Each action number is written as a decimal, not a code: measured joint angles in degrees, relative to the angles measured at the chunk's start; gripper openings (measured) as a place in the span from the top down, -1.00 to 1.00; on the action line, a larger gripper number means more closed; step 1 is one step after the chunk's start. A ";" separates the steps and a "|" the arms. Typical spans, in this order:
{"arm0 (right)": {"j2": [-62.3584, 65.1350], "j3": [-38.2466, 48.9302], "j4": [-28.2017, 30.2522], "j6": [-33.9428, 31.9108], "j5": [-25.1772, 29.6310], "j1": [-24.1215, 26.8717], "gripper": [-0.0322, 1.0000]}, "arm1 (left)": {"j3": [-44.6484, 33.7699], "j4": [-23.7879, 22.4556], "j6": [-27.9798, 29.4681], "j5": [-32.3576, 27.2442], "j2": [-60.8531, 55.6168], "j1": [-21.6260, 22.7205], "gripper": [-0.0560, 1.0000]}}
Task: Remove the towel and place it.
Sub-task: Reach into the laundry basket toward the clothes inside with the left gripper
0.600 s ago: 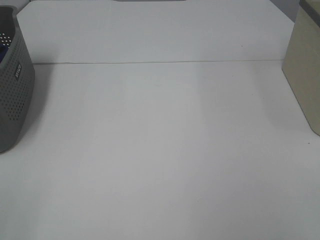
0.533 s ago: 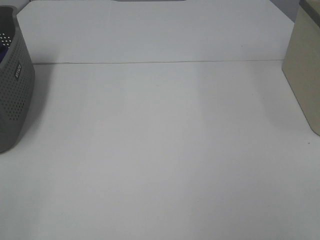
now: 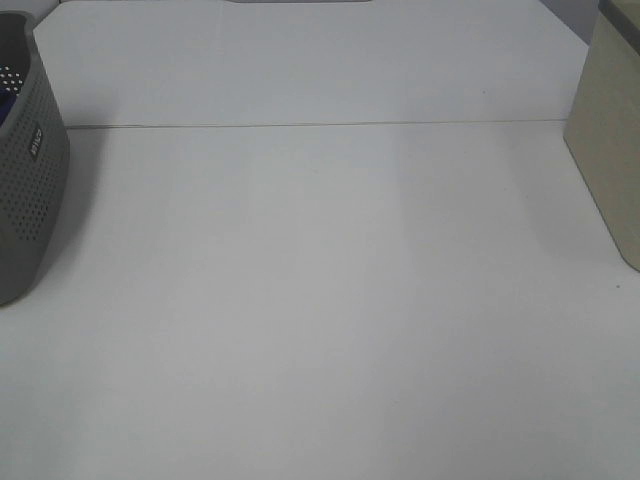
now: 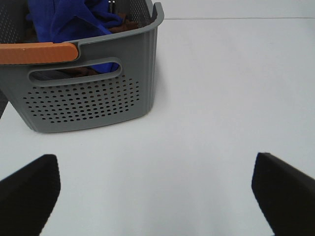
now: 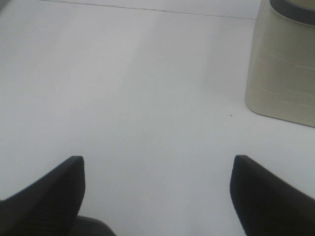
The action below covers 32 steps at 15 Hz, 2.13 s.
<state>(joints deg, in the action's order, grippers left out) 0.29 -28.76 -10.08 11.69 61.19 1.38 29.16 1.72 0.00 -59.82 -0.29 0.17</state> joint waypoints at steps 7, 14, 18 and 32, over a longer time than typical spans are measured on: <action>0.00 0.00 0.00 0.00 0.00 0.00 -0.59 | 0.00 0.00 0.00 0.00 0.00 0.00 -0.98; 0.00 0.00 0.00 0.00 0.00 0.00 -0.59 | 0.00 -0.57 0.00 0.00 0.00 0.00 -0.98; 0.00 0.00 0.00 0.00 0.00 0.00 -0.59 | 0.00 -1.09 0.00 0.00 0.00 0.00 -0.98; 0.00 0.00 0.00 0.00 0.00 0.00 -0.59 | 0.00 -1.72 0.00 0.00 0.00 0.00 -0.98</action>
<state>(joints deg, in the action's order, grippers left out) 0.29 -28.76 -10.08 11.69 61.19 1.38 29.16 0.00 0.00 -59.82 -0.29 0.17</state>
